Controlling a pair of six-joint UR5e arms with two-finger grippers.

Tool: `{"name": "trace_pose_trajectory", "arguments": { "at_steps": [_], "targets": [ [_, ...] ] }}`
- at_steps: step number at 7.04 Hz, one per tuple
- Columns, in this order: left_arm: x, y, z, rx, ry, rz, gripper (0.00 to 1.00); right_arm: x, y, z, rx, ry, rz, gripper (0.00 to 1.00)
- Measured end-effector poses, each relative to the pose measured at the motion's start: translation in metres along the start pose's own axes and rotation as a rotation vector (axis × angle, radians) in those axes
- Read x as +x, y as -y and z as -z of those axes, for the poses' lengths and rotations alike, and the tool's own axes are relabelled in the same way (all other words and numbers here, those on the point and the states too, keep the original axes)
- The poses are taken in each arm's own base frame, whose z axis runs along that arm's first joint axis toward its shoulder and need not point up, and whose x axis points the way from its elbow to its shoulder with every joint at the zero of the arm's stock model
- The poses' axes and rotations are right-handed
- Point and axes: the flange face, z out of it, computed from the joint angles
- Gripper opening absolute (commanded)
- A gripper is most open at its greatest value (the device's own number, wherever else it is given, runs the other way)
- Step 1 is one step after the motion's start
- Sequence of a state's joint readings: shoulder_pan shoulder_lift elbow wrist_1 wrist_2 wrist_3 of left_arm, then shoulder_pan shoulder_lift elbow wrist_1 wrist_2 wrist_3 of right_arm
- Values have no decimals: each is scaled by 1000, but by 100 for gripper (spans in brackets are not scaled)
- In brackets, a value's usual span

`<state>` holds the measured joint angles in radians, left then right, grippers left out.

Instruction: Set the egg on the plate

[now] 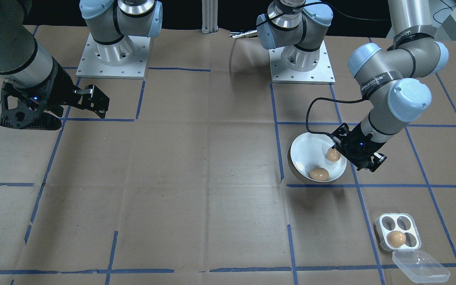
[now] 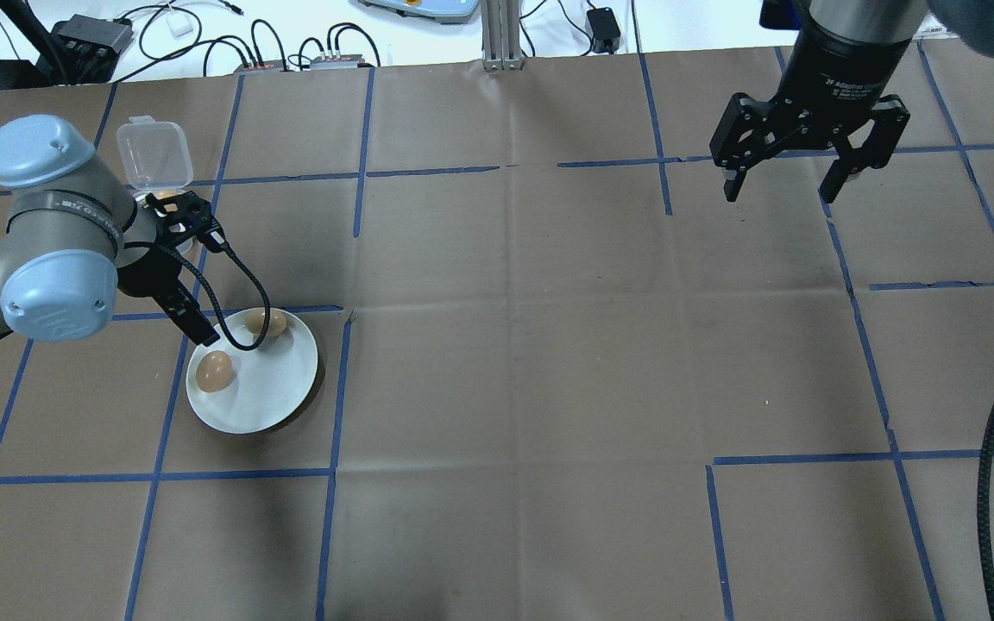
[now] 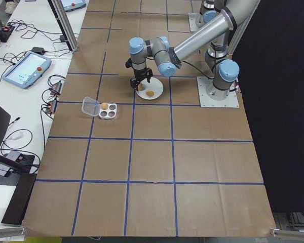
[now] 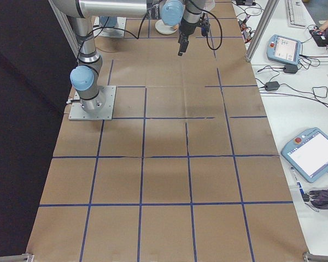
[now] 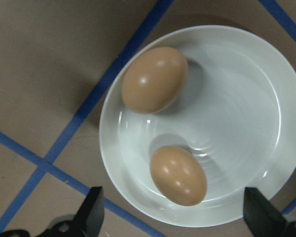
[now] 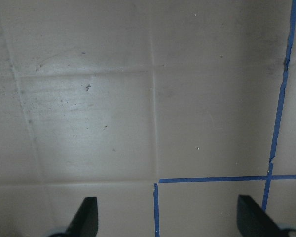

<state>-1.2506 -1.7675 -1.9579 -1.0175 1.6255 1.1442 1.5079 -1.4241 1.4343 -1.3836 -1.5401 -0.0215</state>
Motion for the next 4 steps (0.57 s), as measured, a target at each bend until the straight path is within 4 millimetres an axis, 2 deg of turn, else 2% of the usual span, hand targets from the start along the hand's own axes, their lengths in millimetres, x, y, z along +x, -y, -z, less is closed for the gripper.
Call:
{"name": "trace_pose_trajectory", "arguments": {
  "at_steps": [2,4],
  "targets": [
    [-42,-1,22,58,49,201,100,0,0,0,0,0,0,100],
    [-104,-3,24,123,36,468,100,0,0,0,-1,0,0,100]
  ]
}}
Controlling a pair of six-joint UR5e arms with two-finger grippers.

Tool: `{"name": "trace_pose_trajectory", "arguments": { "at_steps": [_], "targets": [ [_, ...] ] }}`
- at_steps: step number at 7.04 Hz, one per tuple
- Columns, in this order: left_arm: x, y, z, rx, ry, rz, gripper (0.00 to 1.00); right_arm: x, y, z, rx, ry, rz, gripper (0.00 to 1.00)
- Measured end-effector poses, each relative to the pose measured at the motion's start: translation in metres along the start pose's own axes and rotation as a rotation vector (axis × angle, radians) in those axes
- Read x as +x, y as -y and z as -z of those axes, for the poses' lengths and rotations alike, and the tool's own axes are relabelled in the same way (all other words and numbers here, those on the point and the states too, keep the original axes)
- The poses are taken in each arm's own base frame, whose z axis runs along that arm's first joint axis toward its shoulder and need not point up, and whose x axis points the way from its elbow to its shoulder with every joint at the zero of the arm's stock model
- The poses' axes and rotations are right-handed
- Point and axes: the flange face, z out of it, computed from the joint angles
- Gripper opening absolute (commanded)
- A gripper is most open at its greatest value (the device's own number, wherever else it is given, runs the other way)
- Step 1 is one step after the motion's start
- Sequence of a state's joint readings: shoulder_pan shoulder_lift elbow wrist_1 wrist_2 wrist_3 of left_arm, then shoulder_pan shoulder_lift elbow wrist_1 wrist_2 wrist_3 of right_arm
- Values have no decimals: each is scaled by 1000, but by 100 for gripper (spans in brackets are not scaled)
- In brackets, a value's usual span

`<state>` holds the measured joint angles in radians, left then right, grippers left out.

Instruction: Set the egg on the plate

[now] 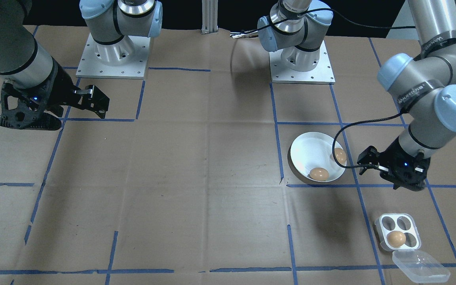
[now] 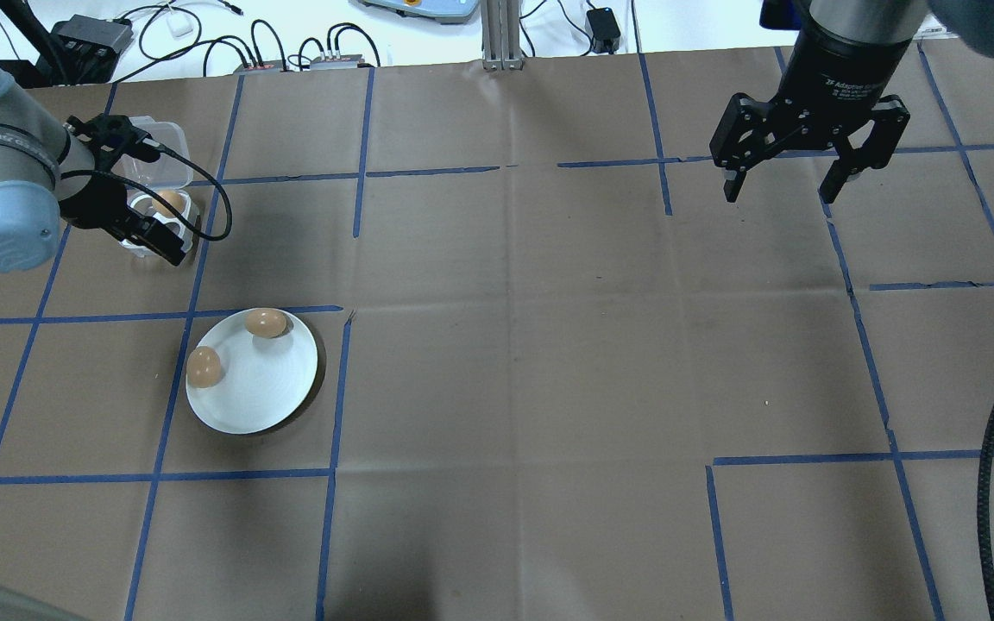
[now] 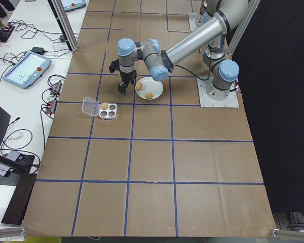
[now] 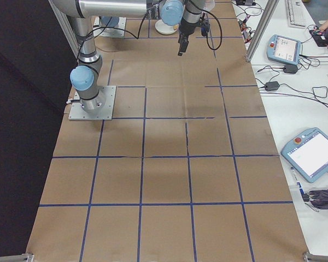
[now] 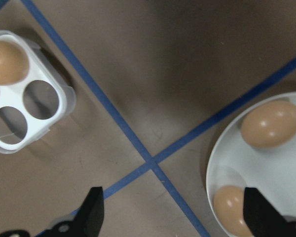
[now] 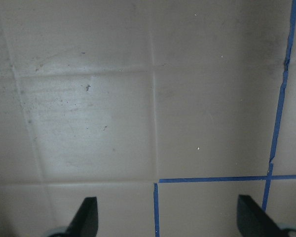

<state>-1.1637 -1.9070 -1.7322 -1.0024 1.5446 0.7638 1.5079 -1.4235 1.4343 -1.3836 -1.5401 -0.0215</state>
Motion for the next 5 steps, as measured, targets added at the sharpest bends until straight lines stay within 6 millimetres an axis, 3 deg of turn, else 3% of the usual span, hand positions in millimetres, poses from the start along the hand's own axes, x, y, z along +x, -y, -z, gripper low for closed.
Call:
{"name": "trace_pose_trajectory", "arguments": {
  "at_steps": [2,5],
  "targets": [
    [-46,27,-17,35,-34,233,100,0,0,0,1,-1,0,100],
    [-79,55,-54,24,-53,405,100,0,0,0,0,-1,0,100]
  ]
}}
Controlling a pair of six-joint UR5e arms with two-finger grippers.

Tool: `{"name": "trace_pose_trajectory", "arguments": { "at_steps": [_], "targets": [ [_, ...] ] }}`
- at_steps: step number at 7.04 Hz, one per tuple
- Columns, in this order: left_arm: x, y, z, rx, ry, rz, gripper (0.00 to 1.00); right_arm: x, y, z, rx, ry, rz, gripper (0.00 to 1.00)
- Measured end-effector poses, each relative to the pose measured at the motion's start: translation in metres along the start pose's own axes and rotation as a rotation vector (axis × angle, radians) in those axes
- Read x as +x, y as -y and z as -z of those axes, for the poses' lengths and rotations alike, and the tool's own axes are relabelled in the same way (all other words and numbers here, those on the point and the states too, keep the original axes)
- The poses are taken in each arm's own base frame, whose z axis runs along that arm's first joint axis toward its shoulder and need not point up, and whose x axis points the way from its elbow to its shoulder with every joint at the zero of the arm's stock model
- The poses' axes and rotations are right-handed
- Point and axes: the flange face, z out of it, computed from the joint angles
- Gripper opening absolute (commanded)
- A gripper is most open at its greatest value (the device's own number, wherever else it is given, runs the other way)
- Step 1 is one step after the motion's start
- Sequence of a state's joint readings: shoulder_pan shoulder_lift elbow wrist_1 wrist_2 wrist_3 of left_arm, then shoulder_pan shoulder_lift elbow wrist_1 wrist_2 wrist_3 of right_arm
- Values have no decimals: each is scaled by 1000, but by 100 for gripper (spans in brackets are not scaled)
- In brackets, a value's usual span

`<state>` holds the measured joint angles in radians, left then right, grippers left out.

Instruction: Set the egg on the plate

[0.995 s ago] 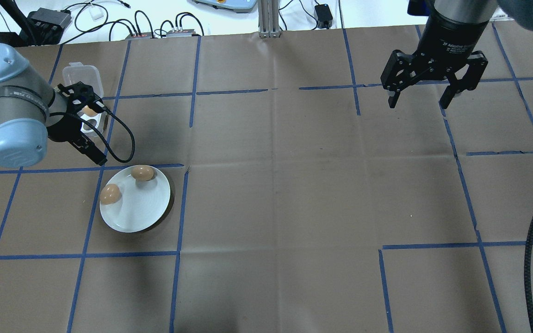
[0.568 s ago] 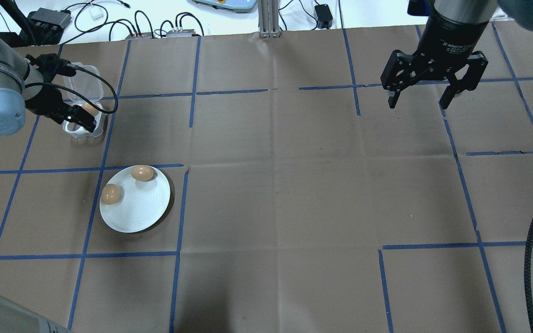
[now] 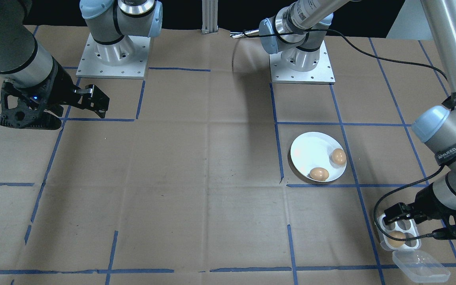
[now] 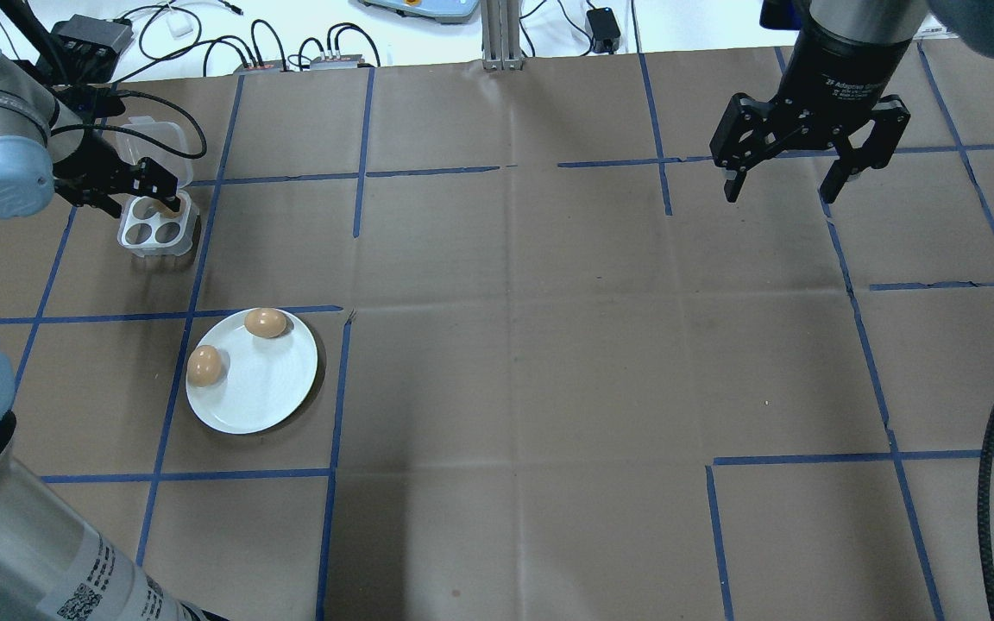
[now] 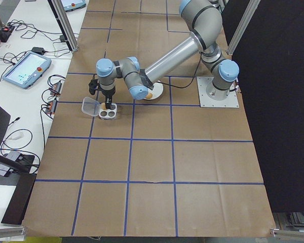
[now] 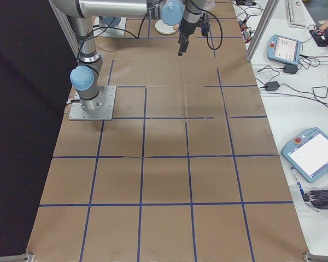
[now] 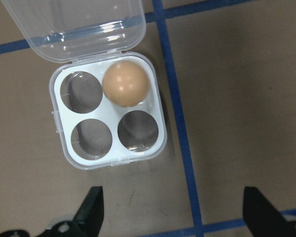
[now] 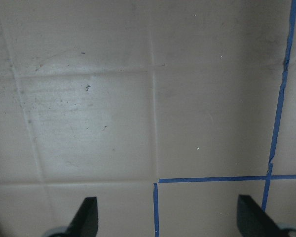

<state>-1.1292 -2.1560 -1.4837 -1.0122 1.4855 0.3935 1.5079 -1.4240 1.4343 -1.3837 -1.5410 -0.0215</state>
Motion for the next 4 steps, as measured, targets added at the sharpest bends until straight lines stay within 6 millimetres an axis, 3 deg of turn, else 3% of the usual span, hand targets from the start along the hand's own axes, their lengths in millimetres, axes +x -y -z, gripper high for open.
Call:
{"name": "trace_pose_trajectory", "arguments": {
  "at_steps": [4],
  "targets": [
    [-11,32,-13,-36,-5,14,99,0,0,0,0,0,0,100]
  ]
}}
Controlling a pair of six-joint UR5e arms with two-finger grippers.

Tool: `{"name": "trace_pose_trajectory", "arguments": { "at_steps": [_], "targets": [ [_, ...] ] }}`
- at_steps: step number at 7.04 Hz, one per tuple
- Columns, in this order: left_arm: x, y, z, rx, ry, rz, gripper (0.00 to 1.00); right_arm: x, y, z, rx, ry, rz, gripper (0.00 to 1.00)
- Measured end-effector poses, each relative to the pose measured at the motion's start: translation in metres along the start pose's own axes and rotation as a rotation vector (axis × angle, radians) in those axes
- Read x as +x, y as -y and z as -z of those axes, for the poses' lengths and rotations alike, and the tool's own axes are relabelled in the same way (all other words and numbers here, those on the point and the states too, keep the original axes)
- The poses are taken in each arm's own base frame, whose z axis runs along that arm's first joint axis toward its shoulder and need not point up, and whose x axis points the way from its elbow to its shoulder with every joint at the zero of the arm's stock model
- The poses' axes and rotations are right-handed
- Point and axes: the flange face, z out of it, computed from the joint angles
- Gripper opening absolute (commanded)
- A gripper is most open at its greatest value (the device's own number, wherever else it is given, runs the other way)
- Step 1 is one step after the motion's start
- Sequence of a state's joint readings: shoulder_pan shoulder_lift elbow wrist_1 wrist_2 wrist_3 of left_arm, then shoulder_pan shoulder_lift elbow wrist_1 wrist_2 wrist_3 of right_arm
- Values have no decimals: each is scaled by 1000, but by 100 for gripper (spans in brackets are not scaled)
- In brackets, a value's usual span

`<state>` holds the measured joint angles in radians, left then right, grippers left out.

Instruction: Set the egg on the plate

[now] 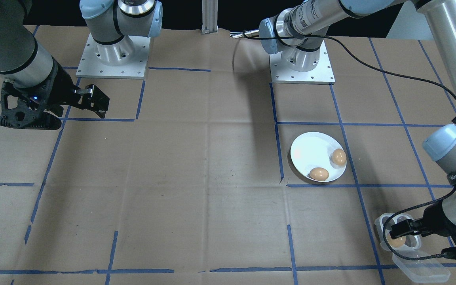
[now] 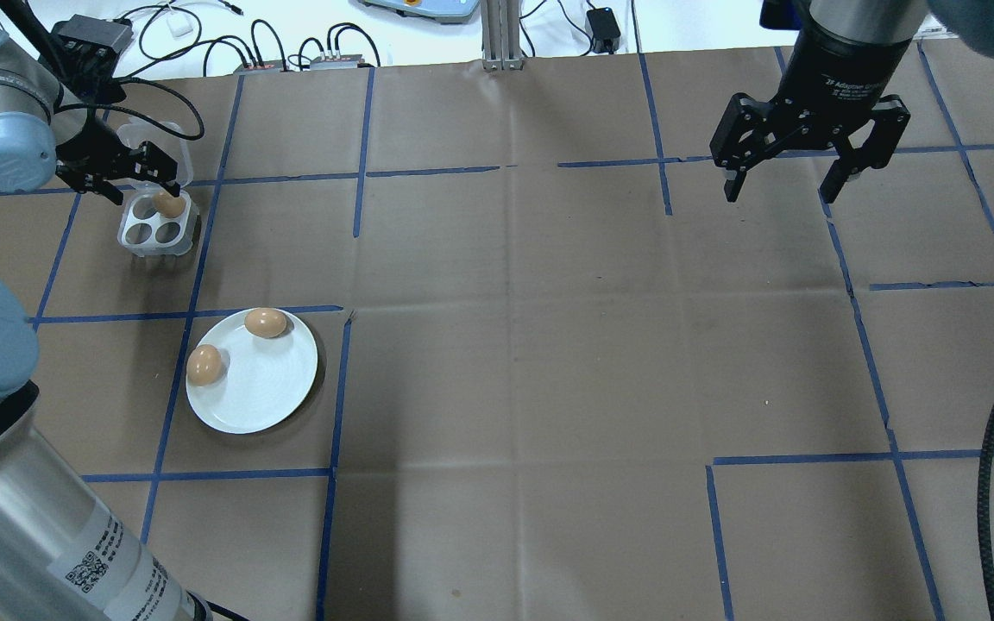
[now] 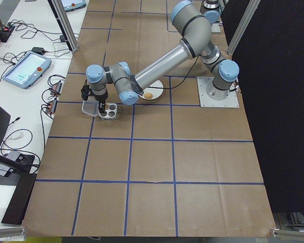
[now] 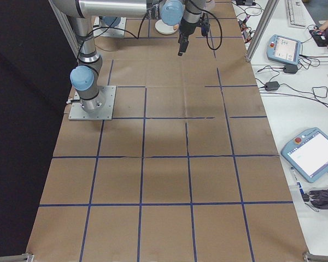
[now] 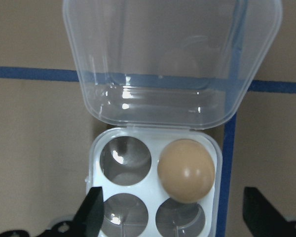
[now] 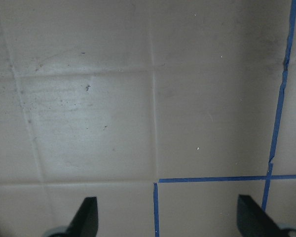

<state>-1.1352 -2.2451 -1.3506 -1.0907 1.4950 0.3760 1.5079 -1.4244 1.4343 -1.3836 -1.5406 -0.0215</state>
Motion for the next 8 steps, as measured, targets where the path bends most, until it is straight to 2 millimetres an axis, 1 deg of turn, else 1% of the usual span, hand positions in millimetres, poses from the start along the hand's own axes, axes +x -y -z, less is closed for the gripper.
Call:
{"name": "trace_pose_trajectory", "arguments": {
  "at_steps": [1,2,5,6,7,8],
  "targets": [
    [2,1,-5,-18,16,-5,98,0,0,0,0,0,0,100],
    [4,2,-9,-33,35,-11,94,0,0,0,0,0,0,100],
    [9,4,-20,-47,36,-16,94,0,0,0,-1,0,0,100],
    [9,4,-22,-49,31,-15,91,0,0,0,-1,-1,0,100],
    [10,4,-24,-51,29,-15,84,0,0,0,-1,-1,0,100],
    [10,4,-26,-52,27,-13,72,0,0,0,0,0,0,100]
  ]
}}
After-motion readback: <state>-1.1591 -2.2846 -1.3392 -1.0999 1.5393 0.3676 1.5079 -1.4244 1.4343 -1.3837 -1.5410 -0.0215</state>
